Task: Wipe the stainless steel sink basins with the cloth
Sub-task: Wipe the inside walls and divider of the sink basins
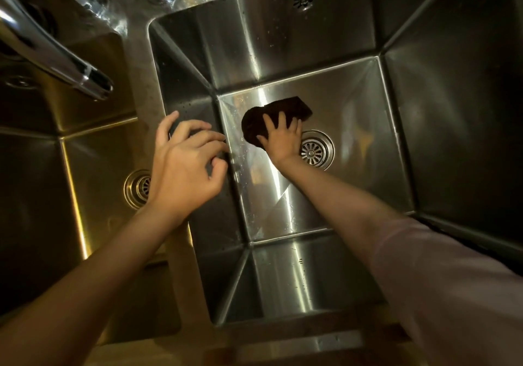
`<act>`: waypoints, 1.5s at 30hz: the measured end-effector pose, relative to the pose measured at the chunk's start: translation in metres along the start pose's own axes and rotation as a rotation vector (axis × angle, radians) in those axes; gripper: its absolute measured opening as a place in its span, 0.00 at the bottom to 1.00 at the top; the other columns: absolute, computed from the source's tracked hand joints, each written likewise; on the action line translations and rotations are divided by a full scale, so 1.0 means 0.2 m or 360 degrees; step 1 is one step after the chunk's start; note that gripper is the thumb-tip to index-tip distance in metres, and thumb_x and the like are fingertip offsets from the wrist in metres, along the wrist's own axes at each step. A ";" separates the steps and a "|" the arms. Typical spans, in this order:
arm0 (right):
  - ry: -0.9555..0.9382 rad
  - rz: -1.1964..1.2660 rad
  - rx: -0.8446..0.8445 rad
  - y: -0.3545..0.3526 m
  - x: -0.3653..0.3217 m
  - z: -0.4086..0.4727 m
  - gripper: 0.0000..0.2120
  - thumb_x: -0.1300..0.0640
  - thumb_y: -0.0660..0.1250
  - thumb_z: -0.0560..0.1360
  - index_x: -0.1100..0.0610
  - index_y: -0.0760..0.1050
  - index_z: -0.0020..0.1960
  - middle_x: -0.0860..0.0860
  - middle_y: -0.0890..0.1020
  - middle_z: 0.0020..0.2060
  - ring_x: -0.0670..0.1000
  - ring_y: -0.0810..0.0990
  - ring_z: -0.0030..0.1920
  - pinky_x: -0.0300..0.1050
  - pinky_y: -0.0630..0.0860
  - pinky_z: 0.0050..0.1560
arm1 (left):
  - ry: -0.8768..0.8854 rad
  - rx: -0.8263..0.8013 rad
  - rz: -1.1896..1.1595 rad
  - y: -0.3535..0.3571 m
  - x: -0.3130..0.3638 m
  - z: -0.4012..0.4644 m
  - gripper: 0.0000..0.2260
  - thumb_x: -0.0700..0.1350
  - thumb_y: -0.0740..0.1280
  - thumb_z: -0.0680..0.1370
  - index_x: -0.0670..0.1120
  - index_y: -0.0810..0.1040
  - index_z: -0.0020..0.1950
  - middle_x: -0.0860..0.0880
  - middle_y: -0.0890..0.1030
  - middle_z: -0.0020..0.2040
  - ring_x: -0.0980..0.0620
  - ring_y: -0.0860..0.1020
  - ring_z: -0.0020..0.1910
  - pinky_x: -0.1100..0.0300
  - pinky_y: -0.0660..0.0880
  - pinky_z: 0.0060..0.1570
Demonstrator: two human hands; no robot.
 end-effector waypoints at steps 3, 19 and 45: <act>0.0048 0.0045 0.0011 -0.05 -0.09 0.13 0.29 0.39 0.58 0.78 0.45 0.56 0.76 0.58 0.60 0.74 0.69 0.59 0.72 0.61 0.51 0.74 | -0.0005 0.0021 -0.0002 0.00 0.00 0.00 0.14 0.45 0.60 0.75 0.44 0.85 0.47 0.49 0.85 0.50 0.47 0.77 0.59 0.41 0.58 0.72; -0.0128 -0.0040 0.0036 -0.02 -0.15 0.01 0.30 0.37 0.60 0.75 0.45 0.59 0.74 0.56 0.67 0.68 0.64 0.69 0.60 0.56 0.65 0.63 | 0.0005 0.0001 -0.0002 0.00 0.00 0.00 0.14 0.44 0.60 0.75 0.45 0.85 0.48 0.50 0.84 0.51 0.48 0.77 0.60 0.42 0.57 0.72; -0.0649 -0.0282 -0.0151 0.17 -0.16 -0.23 0.32 0.36 0.57 0.76 0.41 0.52 0.77 0.55 0.56 0.77 0.64 0.53 0.75 0.62 0.46 0.75 | 0.0022 -0.0001 0.0026 -0.01 0.01 0.00 0.13 0.43 0.61 0.76 0.46 0.86 0.47 0.50 0.84 0.51 0.48 0.75 0.62 0.44 0.56 0.73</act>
Point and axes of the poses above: each hand's wrist, its own z-axis towards the middle knuckle, its own y-axis out of the palm, x = y × z, the point moved 8 cm from there along z, towards the middle knuckle
